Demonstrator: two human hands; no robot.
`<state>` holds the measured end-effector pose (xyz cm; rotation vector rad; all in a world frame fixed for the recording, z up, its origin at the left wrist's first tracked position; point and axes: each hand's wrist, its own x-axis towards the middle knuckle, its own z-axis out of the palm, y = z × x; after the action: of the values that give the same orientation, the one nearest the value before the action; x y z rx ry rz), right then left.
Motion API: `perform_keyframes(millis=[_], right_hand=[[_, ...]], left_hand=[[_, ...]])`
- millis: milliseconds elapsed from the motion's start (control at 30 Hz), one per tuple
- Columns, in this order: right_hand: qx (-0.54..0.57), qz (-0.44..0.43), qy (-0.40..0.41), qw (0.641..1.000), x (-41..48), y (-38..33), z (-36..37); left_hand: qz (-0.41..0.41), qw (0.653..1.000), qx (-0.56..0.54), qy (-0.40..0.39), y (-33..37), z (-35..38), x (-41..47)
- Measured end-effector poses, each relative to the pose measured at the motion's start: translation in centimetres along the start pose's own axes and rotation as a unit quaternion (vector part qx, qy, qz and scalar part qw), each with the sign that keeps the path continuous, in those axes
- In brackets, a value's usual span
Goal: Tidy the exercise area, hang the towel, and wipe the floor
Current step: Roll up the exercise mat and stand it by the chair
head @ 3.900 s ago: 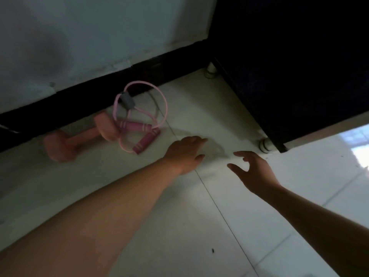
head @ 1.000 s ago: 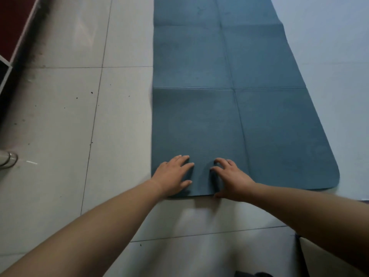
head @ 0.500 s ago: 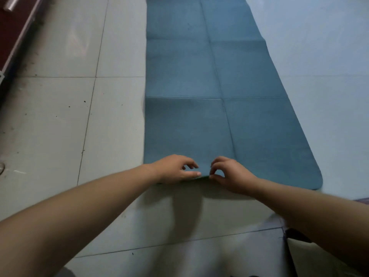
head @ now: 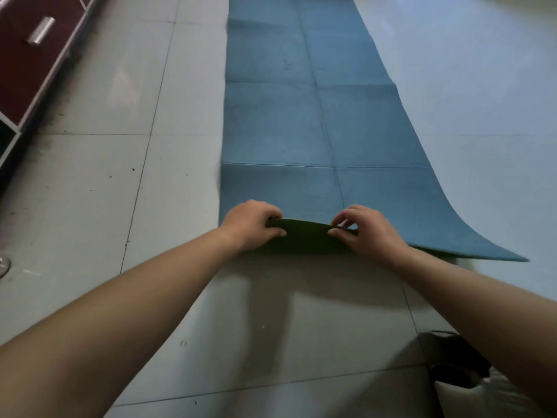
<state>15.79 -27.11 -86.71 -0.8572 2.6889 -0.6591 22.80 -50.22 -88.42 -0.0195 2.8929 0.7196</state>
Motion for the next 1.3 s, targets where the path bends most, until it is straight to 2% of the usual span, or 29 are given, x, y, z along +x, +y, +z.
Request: perform_keyframes(millis=[100,333,533,767,867,1000,1167,1300], right_hand=[[-0.016,0.005,0.020,1.000,0.5,0.2,-1.1],[-0.025,-0.017,0.064,0.997,1.9,-0.6,-3.0],[0.005,-0.032,0.067,0.997,2.9,-2.2,-3.4],[0.003,-0.033,0.031,0.999,3.4,-4.2,-2.5],[-0.030,-0.021,0.006,0.999,2.8,-4.2,-2.3],[-0.078,-0.014,0.024,0.997,2.1,-3.9,-2.1],[-0.073,-0.018,0.004,0.997,1.4,-3.7,-2.0],[-0.054,-0.004,0.004,0.999,0.5,-3.4,-3.2]], left_hand=[[0.006,1.000,0.009,-0.010,-0.1,-1.6,0.6],[0.062,0.992,0.023,-0.109,0.3,-7.0,1.8],[0.083,0.989,0.072,-0.096,0.2,-10.0,0.9],[0.048,0.997,0.025,-0.046,-3.1,-8.6,-1.0],[0.033,0.998,0.012,-0.056,-3.7,-8.6,-0.9],[0.048,0.995,0.069,-0.061,-3.1,-9.0,0.1],[0.074,0.986,0.087,-0.118,-1.8,-8.7,0.5],[0.092,0.987,0.073,-0.112,-2.0,-8.4,-1.0]])
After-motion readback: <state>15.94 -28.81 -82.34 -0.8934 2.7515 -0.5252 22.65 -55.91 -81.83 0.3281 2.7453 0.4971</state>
